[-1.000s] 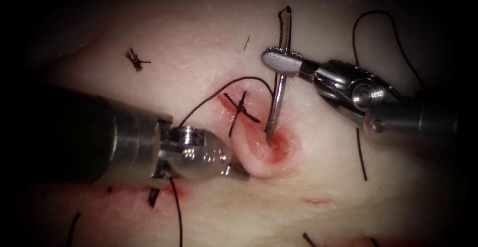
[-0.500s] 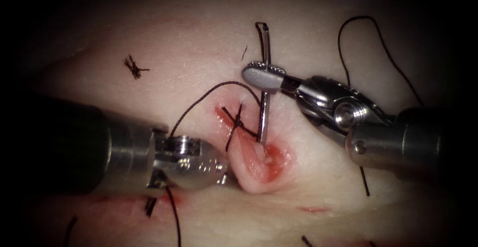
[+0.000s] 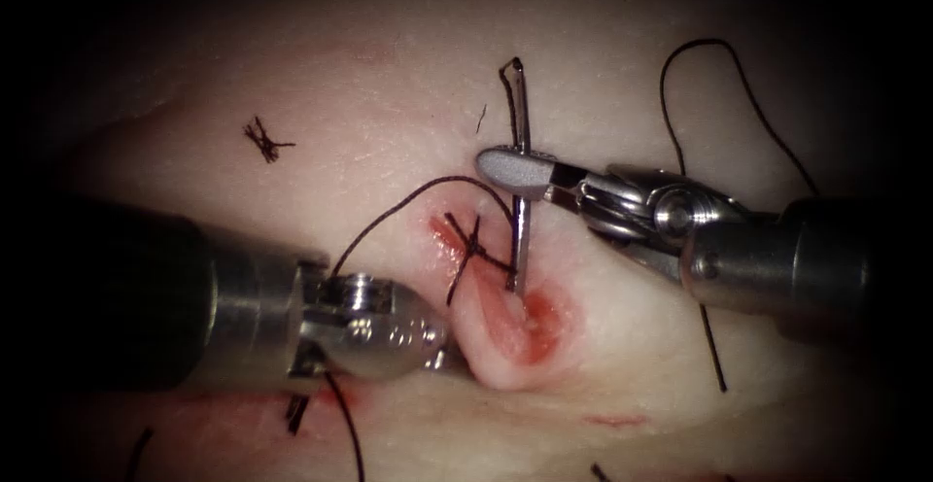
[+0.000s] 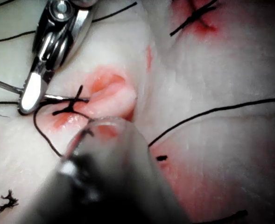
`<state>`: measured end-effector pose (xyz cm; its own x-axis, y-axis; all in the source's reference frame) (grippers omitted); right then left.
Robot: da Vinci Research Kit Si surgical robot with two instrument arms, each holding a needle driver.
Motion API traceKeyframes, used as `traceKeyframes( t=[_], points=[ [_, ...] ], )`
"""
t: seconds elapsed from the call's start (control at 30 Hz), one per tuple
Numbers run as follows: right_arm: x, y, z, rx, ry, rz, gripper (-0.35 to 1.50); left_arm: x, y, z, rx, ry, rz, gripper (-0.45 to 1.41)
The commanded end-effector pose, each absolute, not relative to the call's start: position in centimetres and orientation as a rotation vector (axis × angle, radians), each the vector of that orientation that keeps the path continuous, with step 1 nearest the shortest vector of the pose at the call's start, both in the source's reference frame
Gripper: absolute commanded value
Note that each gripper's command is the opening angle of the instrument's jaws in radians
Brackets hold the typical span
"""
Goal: Wound Closure
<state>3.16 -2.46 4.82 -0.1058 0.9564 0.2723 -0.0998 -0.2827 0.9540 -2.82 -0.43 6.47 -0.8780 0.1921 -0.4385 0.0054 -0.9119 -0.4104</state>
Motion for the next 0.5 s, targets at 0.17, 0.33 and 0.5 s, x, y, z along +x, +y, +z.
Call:
traceKeyframes(
  t=[0.17, 0.33, 0.5],
  points=[
    [3.32, -2.61, 4.71, 1.421, 1.071, 1.584, -0.35, -2.86, -0.44, 6.53, -0.739, -0.622, 2.887, -0.15],
    [3.37, -2.71, 4.59, 1.494, 1.086, 1.595, -0.35, -2.86, -0.43, 6.53, -0.739, -0.622, 2.887, -0.17],
    [3.43, -2.80, 4.41, 1.540, 1.084, 1.598, -0.35, -2.86, -0.43, 6.53, -0.739, -0.622, 2.887, -0.18]
  ],
)
